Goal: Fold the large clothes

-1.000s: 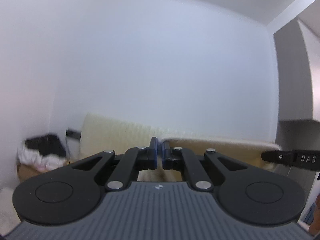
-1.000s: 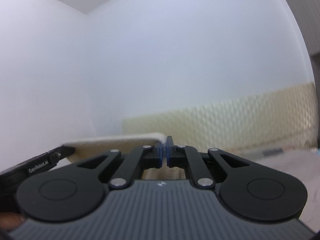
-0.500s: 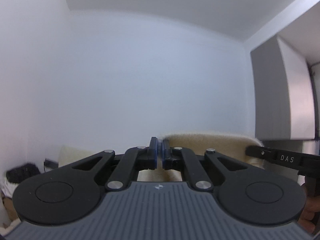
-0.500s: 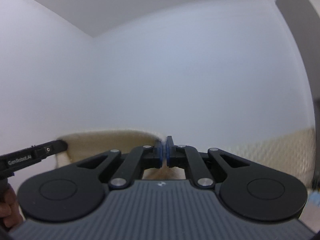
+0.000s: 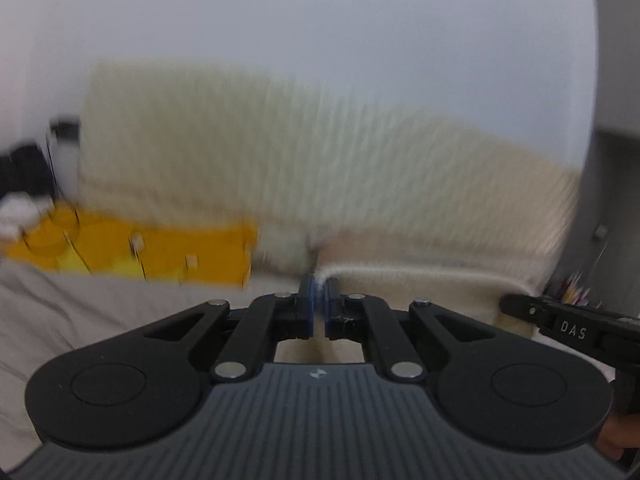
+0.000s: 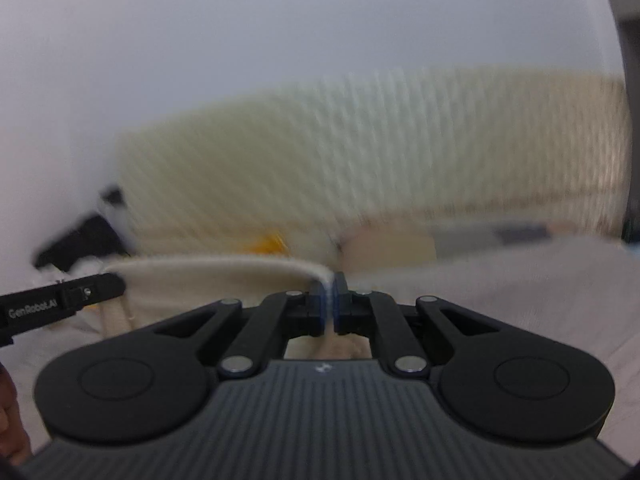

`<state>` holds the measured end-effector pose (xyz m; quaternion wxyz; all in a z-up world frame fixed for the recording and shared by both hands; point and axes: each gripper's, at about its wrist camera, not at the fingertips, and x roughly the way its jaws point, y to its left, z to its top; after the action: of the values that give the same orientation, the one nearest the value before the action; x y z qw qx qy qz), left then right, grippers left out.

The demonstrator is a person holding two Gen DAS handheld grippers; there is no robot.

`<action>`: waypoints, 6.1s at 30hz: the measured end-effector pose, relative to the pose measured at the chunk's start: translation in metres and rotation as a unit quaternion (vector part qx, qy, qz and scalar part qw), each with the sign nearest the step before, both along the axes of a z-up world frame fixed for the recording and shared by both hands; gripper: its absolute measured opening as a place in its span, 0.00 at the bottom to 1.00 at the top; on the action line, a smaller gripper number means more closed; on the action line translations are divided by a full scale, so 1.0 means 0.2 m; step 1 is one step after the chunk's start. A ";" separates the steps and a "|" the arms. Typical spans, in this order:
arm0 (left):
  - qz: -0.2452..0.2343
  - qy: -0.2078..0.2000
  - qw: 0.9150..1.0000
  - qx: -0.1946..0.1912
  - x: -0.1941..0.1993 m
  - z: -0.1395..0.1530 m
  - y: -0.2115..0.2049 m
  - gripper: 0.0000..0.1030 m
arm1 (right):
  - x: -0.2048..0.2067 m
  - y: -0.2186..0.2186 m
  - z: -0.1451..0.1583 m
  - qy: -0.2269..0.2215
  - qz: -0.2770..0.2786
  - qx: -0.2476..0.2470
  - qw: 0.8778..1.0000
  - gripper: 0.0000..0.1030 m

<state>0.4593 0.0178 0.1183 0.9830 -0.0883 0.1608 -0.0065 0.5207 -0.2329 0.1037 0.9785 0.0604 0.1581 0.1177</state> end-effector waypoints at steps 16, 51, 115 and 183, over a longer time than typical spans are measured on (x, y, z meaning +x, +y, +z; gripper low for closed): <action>-0.005 0.176 0.983 -0.044 1.10 -1.38 0.15 0.05 | 0.65 0.11 -1.17 0.143 -0.015 -0.015 0.989 0.07; -0.005 0.093 0.994 0.053 -0.06 -0.55 -0.07 0.68 | -0.33 -0.03 -0.52 0.091 0.035 0.019 0.995 0.60; 0.028 0.163 0.985 0.038 -1.16 -0.21 1.34 0.13 | -1.49 -0.23 -0.87 0.144 -0.042 0.056 0.987 0.84; 0.306 0.259 0.915 0.048 -1.02 -0.76 2.27 0.51 | -1.51 0.14 -0.90 0.172 0.000 -0.025 0.985 0.83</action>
<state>0.2550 0.4724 -0.0333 0.8637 -0.0844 0.3754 0.3255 0.2187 -0.2042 -0.0758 0.9380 0.0554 0.3269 0.1014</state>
